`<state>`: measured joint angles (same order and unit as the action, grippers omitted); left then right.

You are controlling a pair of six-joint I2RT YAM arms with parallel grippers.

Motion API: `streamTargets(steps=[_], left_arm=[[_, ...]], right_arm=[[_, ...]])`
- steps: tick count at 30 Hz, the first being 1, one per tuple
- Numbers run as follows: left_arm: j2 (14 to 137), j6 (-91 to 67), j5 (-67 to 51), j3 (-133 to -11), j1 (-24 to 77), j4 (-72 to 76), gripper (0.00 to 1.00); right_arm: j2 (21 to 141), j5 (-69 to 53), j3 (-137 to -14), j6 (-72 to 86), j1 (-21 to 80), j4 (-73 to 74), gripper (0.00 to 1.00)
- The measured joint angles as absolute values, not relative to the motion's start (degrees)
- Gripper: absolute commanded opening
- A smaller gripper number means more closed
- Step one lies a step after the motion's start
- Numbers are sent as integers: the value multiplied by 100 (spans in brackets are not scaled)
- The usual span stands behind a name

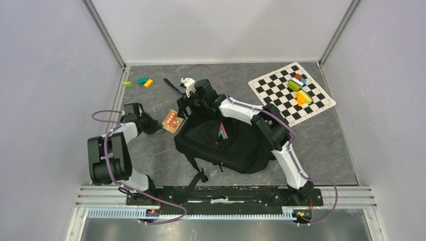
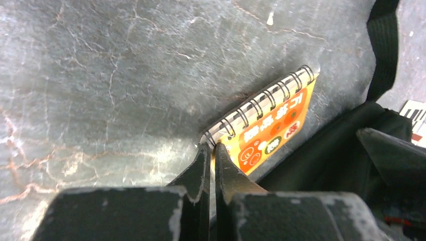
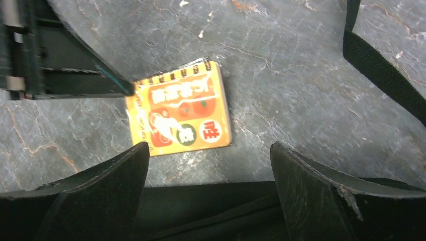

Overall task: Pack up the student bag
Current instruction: Pick up the stationery from the center of the board.

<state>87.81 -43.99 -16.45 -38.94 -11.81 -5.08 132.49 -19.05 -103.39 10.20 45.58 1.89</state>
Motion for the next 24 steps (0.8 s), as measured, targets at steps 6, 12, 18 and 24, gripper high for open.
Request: streamTargets(steps=[6, 12, 18, 24], left_arm=[[7894, -4032, -1651, -3892, -1181, -886, 2], [7041, -3933, -1623, -3892, -1181, -1153, 2], [6191, -3887, -1619, -3933, -1181, -1481, 2], [5791, -3507, -2069, -4333, -1179, -1839, 2]], right_arm=[[13089, -1911, -9946, 1015, 4510, 58, 95], [12704, -1984, -9671, 1031, 4510, 54, 96], [12285, -2368, -9662, 1264, 4429, 45, 98], [11373, -2783, -9432, 1435, 4165, 23, 98]])
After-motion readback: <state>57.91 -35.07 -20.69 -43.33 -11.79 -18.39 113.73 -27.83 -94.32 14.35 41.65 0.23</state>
